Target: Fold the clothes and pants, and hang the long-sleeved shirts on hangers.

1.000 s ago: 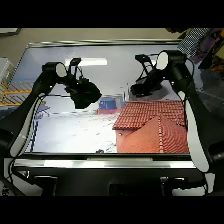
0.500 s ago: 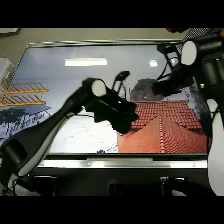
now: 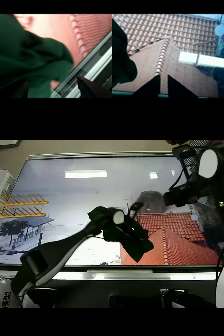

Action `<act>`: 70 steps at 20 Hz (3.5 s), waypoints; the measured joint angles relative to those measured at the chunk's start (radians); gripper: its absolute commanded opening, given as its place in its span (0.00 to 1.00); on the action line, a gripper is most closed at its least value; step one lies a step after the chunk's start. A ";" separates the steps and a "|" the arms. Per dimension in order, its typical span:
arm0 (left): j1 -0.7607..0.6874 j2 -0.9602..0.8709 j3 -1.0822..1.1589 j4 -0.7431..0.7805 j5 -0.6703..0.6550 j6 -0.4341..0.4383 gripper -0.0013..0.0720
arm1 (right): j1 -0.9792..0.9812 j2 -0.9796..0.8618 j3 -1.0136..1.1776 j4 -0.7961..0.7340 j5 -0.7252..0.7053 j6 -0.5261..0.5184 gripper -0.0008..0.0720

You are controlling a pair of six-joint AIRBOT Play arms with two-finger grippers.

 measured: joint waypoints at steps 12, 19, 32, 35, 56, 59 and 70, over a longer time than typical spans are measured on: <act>0.594 0.340 0.001 0.041 -0.190 0.031 0.89 | -0.296 -0.030 -0.013 0.392 -0.408 0.252 0.34; 0.720 0.356 0.001 0.043 -0.207 0.032 0.89 | -0.547 -0.031 -0.465 0.696 -0.320 0.009 0.59; 0.739 0.319 0.000 0.042 -0.210 0.033 0.89 | -0.578 -0.021 -1.107 1.003 -0.533 -0.259 0.60; 0.741 0.317 0.000 0.042 -0.210 0.033 0.93 | -0.544 -0.021 -1.154 1.059 -0.576 -0.288 0.36; 0.803 0.076 -0.411 -0.319 0.088 0.439 0.92 | -0.439 0.112 -1.178 0.996 -0.629 -0.177 0.05; 0.777 0.053 -0.414 -0.352 0.116 0.454 0.92 | -0.439 0.114 -1.178 0.996 -0.625 -0.175 0.05; 0.726 -0.003 -0.414 -0.418 0.204 0.444 0.20 | -0.439 0.114 -1.178 1.001 -0.624 -0.172 0.06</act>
